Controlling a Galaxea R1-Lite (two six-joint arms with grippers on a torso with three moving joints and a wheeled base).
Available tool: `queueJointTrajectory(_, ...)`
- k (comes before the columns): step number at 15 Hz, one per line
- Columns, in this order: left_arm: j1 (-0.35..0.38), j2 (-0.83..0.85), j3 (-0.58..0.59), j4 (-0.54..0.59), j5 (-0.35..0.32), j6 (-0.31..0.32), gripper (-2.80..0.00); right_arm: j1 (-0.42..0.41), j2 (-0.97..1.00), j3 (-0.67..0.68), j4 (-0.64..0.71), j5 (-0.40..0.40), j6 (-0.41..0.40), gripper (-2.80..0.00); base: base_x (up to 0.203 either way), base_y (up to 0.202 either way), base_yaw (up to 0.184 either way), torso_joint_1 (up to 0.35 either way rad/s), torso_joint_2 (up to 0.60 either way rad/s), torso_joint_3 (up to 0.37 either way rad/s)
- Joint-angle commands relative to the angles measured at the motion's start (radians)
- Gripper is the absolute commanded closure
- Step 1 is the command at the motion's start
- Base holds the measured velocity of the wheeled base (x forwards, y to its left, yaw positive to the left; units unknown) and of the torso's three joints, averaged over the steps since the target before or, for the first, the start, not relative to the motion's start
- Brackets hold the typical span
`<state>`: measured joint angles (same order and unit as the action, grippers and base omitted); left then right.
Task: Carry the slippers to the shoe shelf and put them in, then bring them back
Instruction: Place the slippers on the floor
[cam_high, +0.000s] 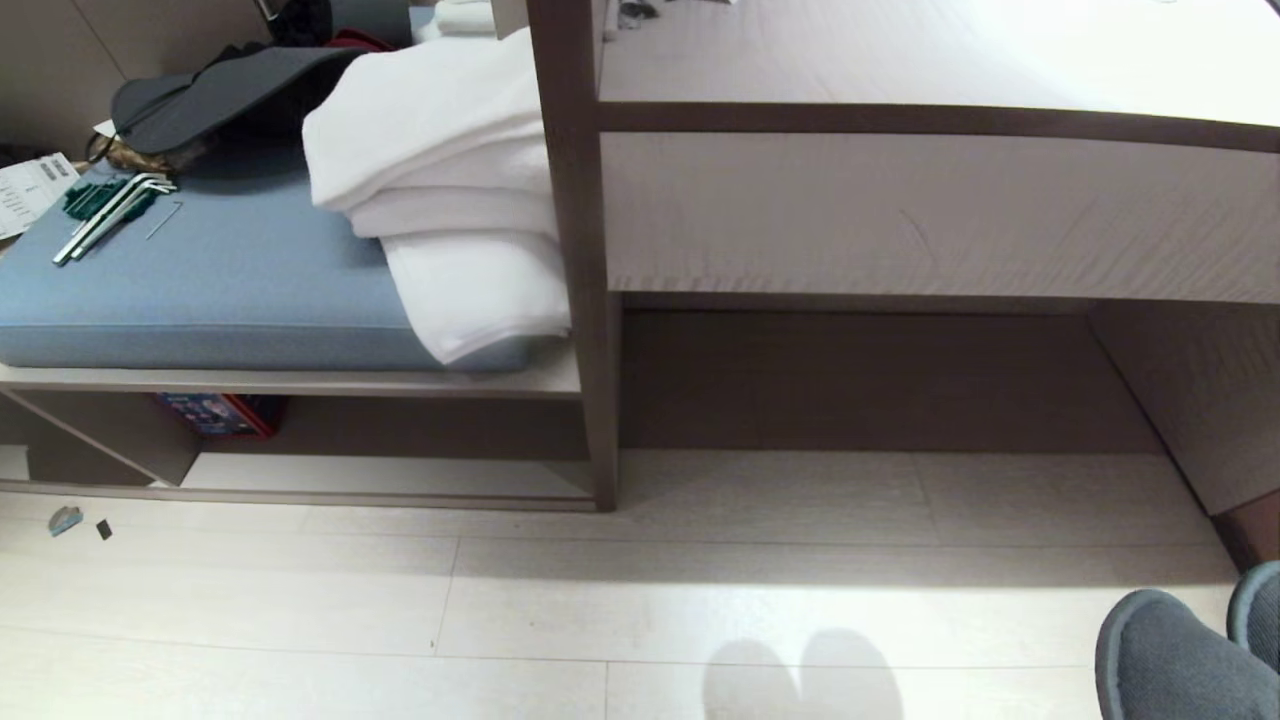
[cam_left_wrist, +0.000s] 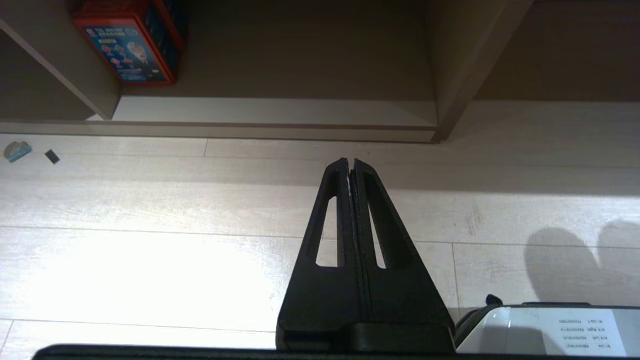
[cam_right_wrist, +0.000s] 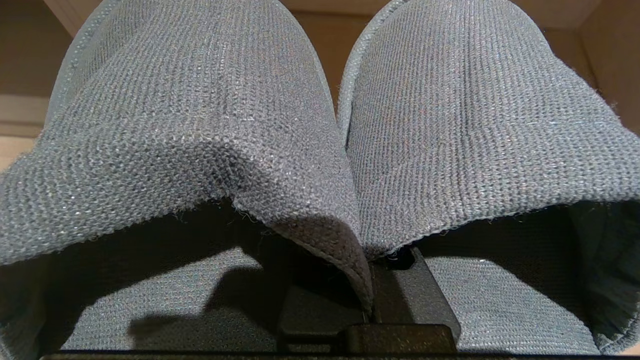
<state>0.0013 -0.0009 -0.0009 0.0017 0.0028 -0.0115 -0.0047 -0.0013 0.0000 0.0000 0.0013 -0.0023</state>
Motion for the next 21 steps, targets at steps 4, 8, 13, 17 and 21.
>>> queueJointTrajectory(4, 0.0, 0.001, -0.001, 0.0, 0.0, -0.001, 0.0, 0.0, 0.0, 0.0, 0.0, 0.0, -0.001, 0.0, 0.0, 0.0, 0.0, 0.004, 0.0, -0.2)
queueJointTrajectory(8, 0.0, 0.001, -0.001, 0.0, 0.0, -0.001, 0.0, 0.0, 0.0, 0.0, 0.0, 0.0, -0.001, 0.0, 0.0, 0.0, 0.0, 0.005, 0.0, -0.195)
queueJointTrajectory(13, 0.0, 0.001, -0.001, 0.0, 0.0, -0.001, 0.0, 0.0, 0.0, 0.0, 0.0, 0.0, -0.001, 0.0, 0.0, 0.0, 0.0, 0.001, 0.0, -0.201)
queueJointTrajectory(17, 0.0, 0.001, -0.001, 0.0, 0.0, -0.001, 0.0, 0.0, 0.0, 0.0, 0.0, 0.0, -0.001, 0.0, 0.0, 0.0, 0.0, 0.002, 0.0, -0.196)
queueJointTrajectory(21, 0.0, 0.001, -0.001, 0.0, 0.0, -0.001, 0.0, 0.0, 0.0, 0.0, 0.0, 0.0, -0.001, 0.0, 0.0, 0.0, 0.0, 0.002, 0.01, -0.194)
